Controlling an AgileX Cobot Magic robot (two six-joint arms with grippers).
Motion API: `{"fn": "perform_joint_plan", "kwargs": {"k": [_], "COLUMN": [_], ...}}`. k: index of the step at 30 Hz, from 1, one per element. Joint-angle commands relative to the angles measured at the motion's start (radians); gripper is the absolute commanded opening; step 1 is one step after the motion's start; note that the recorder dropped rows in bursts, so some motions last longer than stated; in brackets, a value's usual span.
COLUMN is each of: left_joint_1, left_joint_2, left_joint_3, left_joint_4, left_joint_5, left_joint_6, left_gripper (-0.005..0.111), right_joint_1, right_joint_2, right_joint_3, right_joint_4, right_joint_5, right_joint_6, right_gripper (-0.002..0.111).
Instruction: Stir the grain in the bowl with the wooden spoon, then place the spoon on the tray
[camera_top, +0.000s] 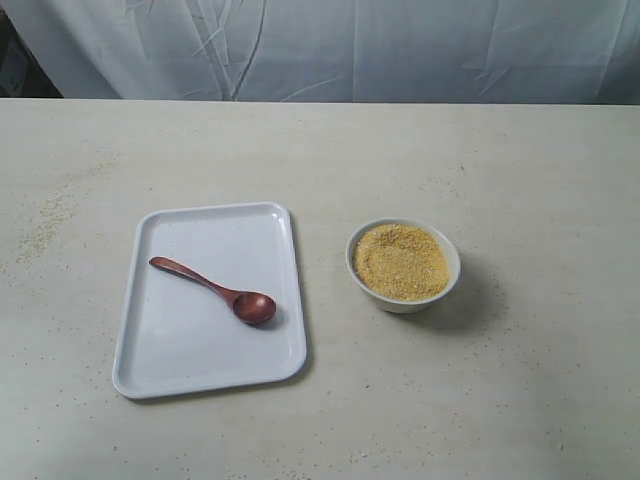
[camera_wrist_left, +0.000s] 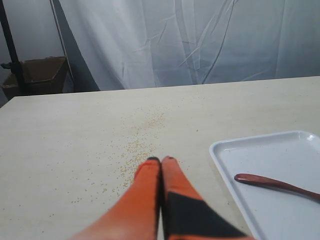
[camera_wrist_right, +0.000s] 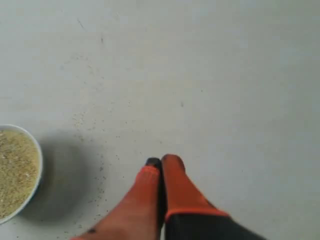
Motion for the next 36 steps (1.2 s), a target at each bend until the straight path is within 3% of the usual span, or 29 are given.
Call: {"fn": "perform_joint_plan", "kwargs": {"k": [1, 5, 10, 13, 32, 36], "left_joint_1": [-0.004, -0.004, -0.004, -0.004, -0.004, -0.004], "left_joint_2": [-0.004, -0.004, -0.004, -0.004, -0.004, -0.004], "left_joint_3": [0.002, 0.002, 0.002, 0.002, 0.002, 0.002], "left_joint_4": [0.001, 0.001, 0.001, 0.001, 0.002, 0.002], "left_joint_5": [-0.014, -0.014, -0.014, -0.014, -0.014, -0.014], "left_joint_6": [-0.004, -0.004, -0.004, -0.004, -0.004, -0.004], "left_gripper": [0.000, 0.000, 0.000, 0.000, 0.000, 0.000], "right_joint_1": [0.048, 0.052, 0.052, 0.052, 0.052, 0.052], "right_joint_2": [-0.248, -0.465, -0.659, -0.725, -0.815, -0.843], "right_joint_3": [0.142, 0.268, 0.393, 0.416, 0.421, 0.423], "right_joint_4": [-0.008, -0.010, 0.015, 0.015, 0.048, -0.016], "right_joint_5": [-0.077, -0.137, -0.339, -0.327, -0.311, -0.274], "right_joint_6": [-0.029, -0.032, -0.029, -0.029, -0.029, 0.023], "right_gripper": [0.000, 0.000, 0.000, 0.000, 0.000, 0.000]}}
